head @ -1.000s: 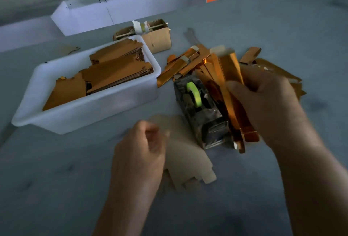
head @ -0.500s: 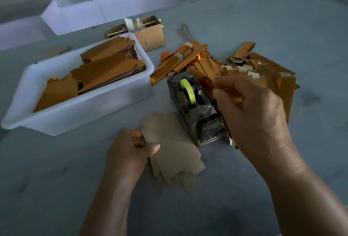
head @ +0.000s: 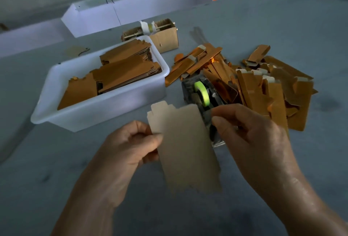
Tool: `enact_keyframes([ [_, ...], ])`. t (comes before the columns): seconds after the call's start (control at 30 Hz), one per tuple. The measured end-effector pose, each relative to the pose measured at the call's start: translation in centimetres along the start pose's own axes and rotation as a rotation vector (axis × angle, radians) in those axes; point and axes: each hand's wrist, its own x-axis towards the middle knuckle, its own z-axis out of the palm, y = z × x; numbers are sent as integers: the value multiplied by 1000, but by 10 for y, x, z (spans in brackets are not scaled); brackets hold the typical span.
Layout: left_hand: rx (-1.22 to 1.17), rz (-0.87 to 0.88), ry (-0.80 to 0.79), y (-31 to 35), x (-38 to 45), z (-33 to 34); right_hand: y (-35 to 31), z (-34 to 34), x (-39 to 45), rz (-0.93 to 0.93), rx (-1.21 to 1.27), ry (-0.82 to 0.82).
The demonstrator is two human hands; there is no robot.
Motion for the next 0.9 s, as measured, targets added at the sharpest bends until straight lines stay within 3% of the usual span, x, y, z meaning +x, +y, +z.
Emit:
enact_keyframes([
  [0.2, -89, 17, 28, 1, -6, 16, -3, 4, -12, 92, 104, -143],
  [0.33, -192, -23, 5, -5, -10, 29, 4, 14, -15, 391, 585, -272],
  [0.4, -202, -55, -12, -10, -13, 35, 8, 16, -15, 454, 691, -280],
  [0.57, -241, -135, 28, -19, -13, 40, 11, 20, -16, 456, 750, -230],
  [0.7, -177, -92, 43, -19, -14, 42, 10, 22, -15, 424, 741, -215],
  [0.9, -97, -1, 135, -19, -15, 47, 8, 24, -23, 314, 525, -156],
])
